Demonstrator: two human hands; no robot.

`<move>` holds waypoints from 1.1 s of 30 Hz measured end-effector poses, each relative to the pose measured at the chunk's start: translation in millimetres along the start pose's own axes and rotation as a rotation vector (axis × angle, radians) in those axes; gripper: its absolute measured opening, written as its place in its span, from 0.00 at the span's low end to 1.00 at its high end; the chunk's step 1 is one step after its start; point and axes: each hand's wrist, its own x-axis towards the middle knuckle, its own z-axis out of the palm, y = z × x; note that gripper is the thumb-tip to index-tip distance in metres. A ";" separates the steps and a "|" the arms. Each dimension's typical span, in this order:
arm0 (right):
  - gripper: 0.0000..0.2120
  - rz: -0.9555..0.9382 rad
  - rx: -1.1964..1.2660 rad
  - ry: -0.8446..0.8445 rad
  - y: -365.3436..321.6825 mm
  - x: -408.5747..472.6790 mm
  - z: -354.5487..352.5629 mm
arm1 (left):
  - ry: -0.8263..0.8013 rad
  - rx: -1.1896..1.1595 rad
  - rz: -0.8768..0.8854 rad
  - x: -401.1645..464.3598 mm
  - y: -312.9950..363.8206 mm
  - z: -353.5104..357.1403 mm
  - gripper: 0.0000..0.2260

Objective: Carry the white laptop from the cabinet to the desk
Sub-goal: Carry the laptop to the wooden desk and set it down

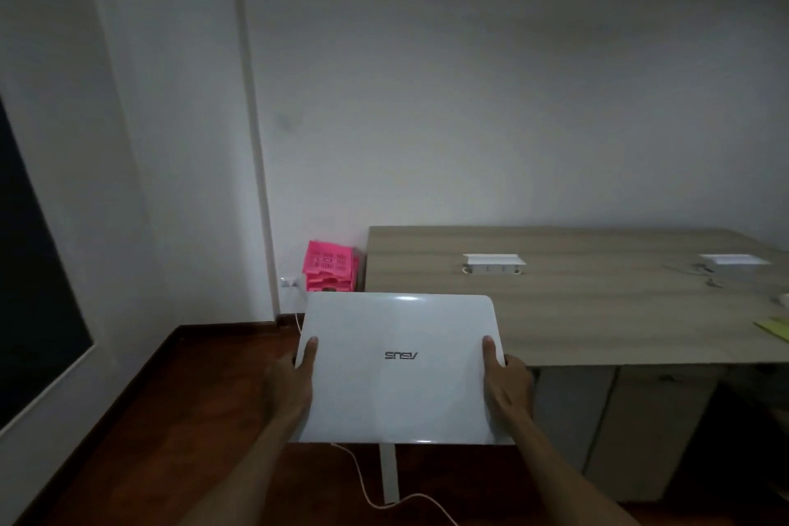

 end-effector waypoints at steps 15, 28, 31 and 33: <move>0.46 0.023 -0.068 0.010 -6.7 211.8 126.7 | -0.103 0.009 0.018 205.8 -28.8 129.5 0.18; 0.44 0.080 -0.273 -0.125 -12.0 429.4 220.4 | -0.071 0.264 -0.179 367.6 -82.5 287.7 0.29; 0.41 0.109 -0.263 -0.151 -11.6 458.9 236.6 | -0.063 0.326 -0.210 391.5 -88.0 314.0 0.28; 0.40 0.134 -0.270 -0.151 -14.3 474.7 249.0 | -0.087 0.358 -0.246 411.1 -95.8 331.5 0.28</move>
